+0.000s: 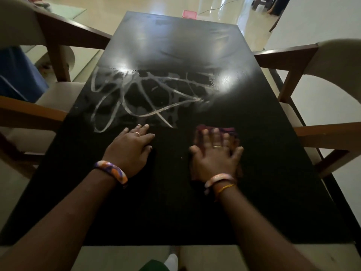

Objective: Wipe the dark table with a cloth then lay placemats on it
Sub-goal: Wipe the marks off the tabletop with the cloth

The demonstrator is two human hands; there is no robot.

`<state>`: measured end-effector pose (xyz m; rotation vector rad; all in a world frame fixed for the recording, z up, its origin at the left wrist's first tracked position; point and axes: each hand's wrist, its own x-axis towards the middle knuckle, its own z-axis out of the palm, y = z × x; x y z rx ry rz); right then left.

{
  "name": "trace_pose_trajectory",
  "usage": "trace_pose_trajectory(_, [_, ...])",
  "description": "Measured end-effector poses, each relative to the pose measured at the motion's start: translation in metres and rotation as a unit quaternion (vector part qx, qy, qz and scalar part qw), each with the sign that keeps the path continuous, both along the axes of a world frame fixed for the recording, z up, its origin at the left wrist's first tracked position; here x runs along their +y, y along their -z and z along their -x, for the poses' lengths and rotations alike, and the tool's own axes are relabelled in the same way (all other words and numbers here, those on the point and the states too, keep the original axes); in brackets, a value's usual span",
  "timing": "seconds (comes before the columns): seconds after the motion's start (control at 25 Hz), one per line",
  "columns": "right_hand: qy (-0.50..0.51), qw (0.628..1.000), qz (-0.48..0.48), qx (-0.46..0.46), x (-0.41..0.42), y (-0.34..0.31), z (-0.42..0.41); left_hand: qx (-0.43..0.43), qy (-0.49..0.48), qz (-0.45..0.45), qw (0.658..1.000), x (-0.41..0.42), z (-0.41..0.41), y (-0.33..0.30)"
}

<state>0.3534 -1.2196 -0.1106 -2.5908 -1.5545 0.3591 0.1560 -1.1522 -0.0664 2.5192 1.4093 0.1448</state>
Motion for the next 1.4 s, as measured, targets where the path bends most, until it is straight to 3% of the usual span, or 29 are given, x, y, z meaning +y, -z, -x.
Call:
trace_pose_trajectory(0.08, [-0.149, 0.988, -0.024, 0.026, -0.008, 0.004, 0.073, -0.002, -0.015, 0.008, 1.0, 0.001, 0.012, 0.0])
trace_pose_trajectory(0.16, [-0.241, 0.97, -0.012, 0.013, -0.006, 0.004, 0.095, -0.002, -0.047, 0.006, 0.999, 0.007, 0.025, 0.002])
trace_pose_trajectory(0.24, [-0.201, 0.98, -0.009, -0.004, 0.007, 0.004, 0.069, 0.008, -0.107, 0.009, 0.994, 0.014, 0.051, 0.002])
trace_pose_trajectory(0.32, [-0.085, 0.996, 0.006, -0.016, 0.018, 0.006, 0.031, -0.009, -0.191, 0.045, 0.98, 0.025, 0.085, 0.002])
trace_pose_trajectory(0.44, [0.044, 0.998, 0.047, -0.024, 0.039, 0.001, 0.019, -0.085, -0.333, 0.163, 0.925, 0.047, 0.134, 0.002])
trace_pose_trajectory(0.56, [0.004, 1.0, 0.009, -0.025, 0.077, 0.003, 0.089, -0.16, -0.386, 0.231, 0.879, 0.075, 0.161, 0.012])
trace_pose_trajectory(0.72, [-0.193, 0.981, -0.015, -0.016, 0.1, 0.008, 0.206, -0.236, -0.422, 0.322, 0.814, 0.107, 0.16, 0.021])
trace_pose_trajectory(0.8, [-0.178, 0.983, -0.004, -0.04, 0.104, 0.008, 0.188, -0.26, -0.432, 0.366, 0.782, 0.115, 0.153, 0.023])
trace_pose_trajectory(0.88, [-0.053, 0.997, 0.02, -0.046, 0.098, 0.002, 0.132, -0.268, -0.442, 0.392, 0.761, 0.117, 0.149, 0.029])
trace_pose_trajectory(0.96, [0.097, 0.993, 0.06, -0.015, 0.086, -0.008, 0.083, -0.265, -0.439, 0.387, 0.766, 0.116, 0.147, 0.036])
trace_pose_trajectory(1.04, [0.153, 0.986, 0.067, -0.008, 0.09, -0.011, 0.085, -0.26, -0.431, 0.367, 0.782, 0.119, 0.147, 0.041])
trace_pose_trajectory(1.16, [0.005, 1.0, 0.024, -0.018, 0.114, 0.0, 0.176, -0.262, -0.424, 0.36, 0.788, 0.121, 0.147, 0.042])
trace_pose_trajectory(1.28, [-0.154, 0.988, 0.015, -0.027, 0.116, 0.005, 0.233, -0.26, -0.419, 0.354, 0.795, 0.118, 0.147, 0.043])
trace_pose_trajectory(1.32, [-0.152, 0.988, 0.015, -0.035, 0.116, 0.003, 0.219, -0.261, -0.419, 0.351, 0.796, 0.117, 0.148, 0.043])
trace_pose_trajectory(1.4, [-0.047, 0.997, 0.033, -0.045, 0.11, -0.002, 0.162, -0.26, -0.424, 0.355, 0.791, 0.118, 0.149, 0.041])
